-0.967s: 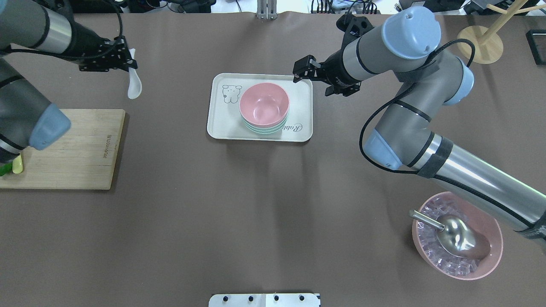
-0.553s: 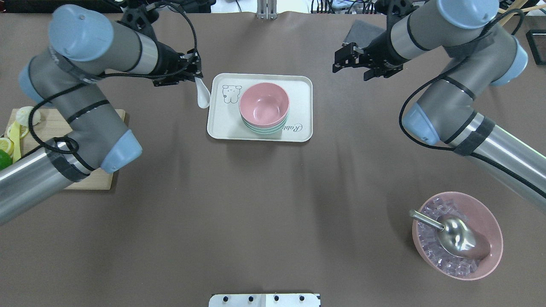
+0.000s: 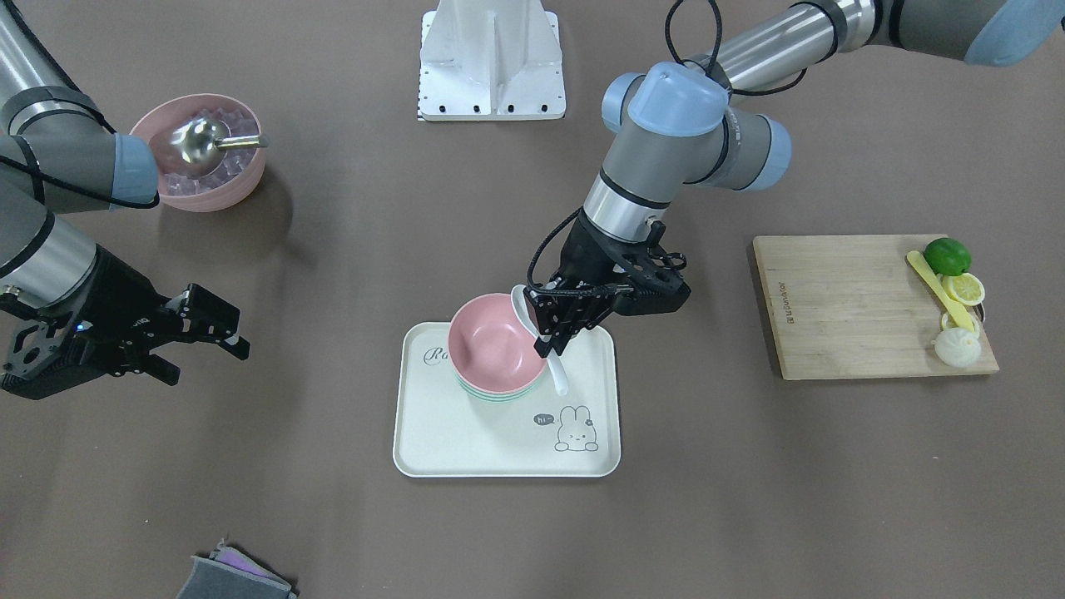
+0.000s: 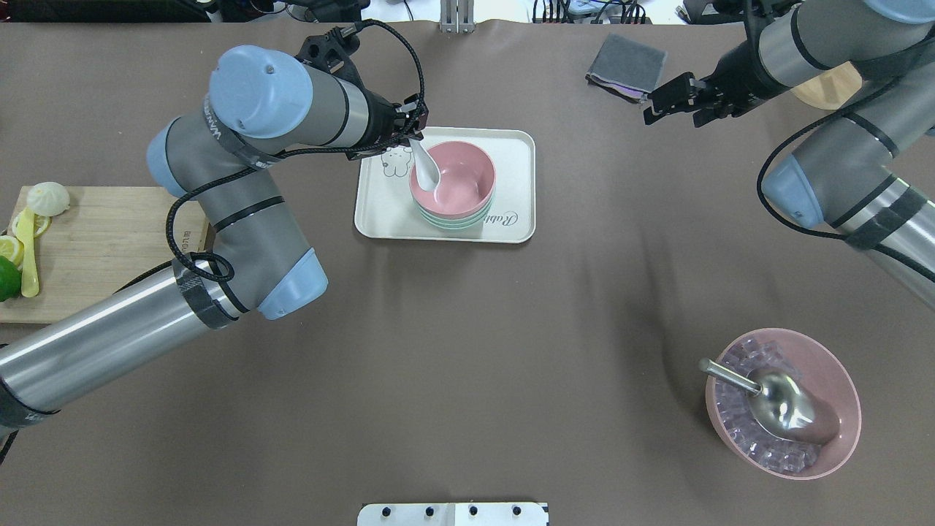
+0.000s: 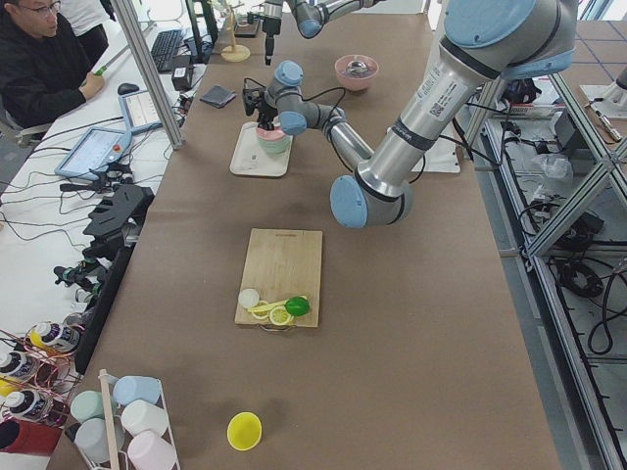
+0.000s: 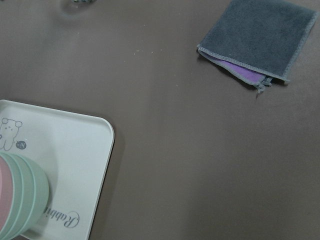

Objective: Stack pink bowl on green and place spoon
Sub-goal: 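Lower the white spoon into the pink bowl with the left gripper and release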

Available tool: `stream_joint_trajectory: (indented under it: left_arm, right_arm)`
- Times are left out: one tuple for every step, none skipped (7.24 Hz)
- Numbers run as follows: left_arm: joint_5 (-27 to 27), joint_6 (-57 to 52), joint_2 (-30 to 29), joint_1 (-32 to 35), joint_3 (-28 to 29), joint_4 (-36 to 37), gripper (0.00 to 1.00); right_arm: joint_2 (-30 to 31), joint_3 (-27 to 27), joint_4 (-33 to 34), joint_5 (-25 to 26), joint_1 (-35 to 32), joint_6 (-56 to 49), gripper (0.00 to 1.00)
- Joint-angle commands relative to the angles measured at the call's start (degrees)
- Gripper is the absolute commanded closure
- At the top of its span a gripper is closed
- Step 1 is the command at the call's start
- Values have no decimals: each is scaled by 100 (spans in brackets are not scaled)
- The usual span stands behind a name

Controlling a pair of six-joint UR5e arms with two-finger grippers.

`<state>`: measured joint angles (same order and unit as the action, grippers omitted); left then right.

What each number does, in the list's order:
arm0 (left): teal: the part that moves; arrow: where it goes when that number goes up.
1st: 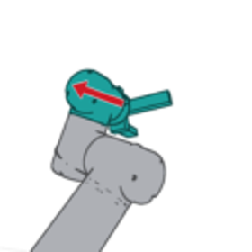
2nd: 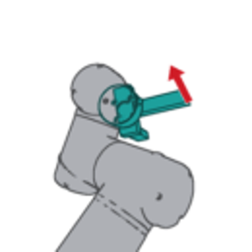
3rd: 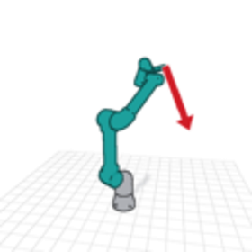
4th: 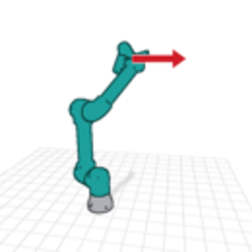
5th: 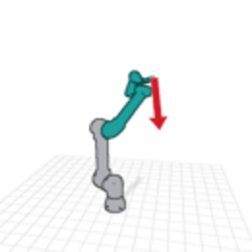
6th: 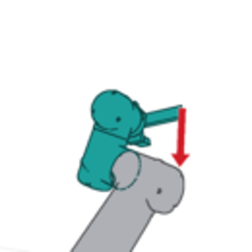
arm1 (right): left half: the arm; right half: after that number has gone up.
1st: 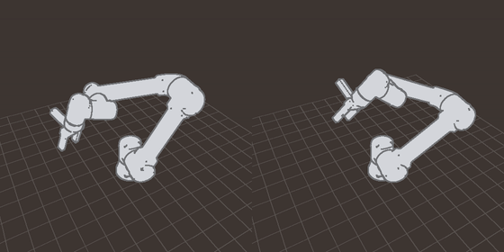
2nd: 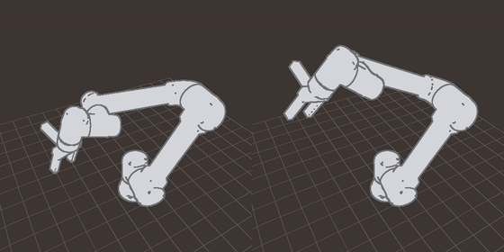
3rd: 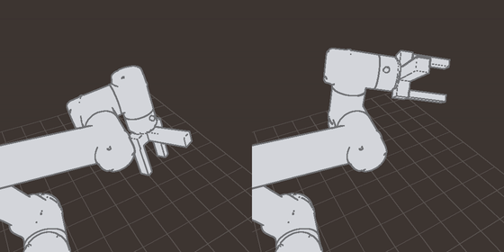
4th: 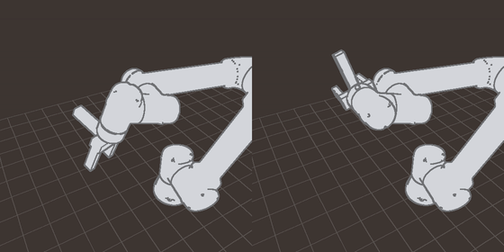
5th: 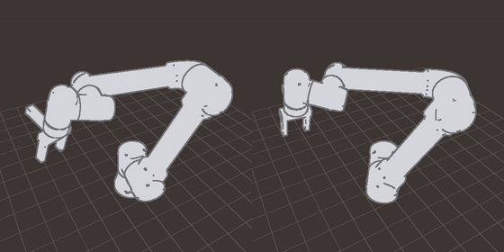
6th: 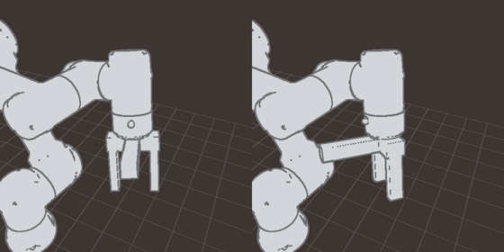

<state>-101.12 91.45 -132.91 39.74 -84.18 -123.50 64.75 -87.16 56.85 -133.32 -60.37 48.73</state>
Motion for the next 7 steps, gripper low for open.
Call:
stream_joint_trajectory:
  left_arm:
    - [266, 13, -112, -247, 103, -51, 100]
    - [320, 13, -147, -326, 112, -51, 100]
    - [320, 30, -243, -336, 104, -60, 57]
    - [320, 39, -253, -327, 43, -60, 2]
    - [320, 48, -244, -301, -10, -51, 2]
    - [320, 39, -218, -283, -37, -34, 2]
    - [294, 39, -200, -248, -98, -8, 2]
  right_arm:
    - [37, 50, 2, -203, -80, -267, 0]
    - [46, 68, 80, -212, -63, -302, 0]
    - [46, 59, 185, -203, -71, -459, 0]
    - [46, 59, 273, -142, -54, -522, 0]
    - [46, 50, 283, -142, -54, -522, 0]
    - [46, 42, 274, -133, -54, -522, 0]
    - [55, 24, 274, -124, -62, -540, 0]
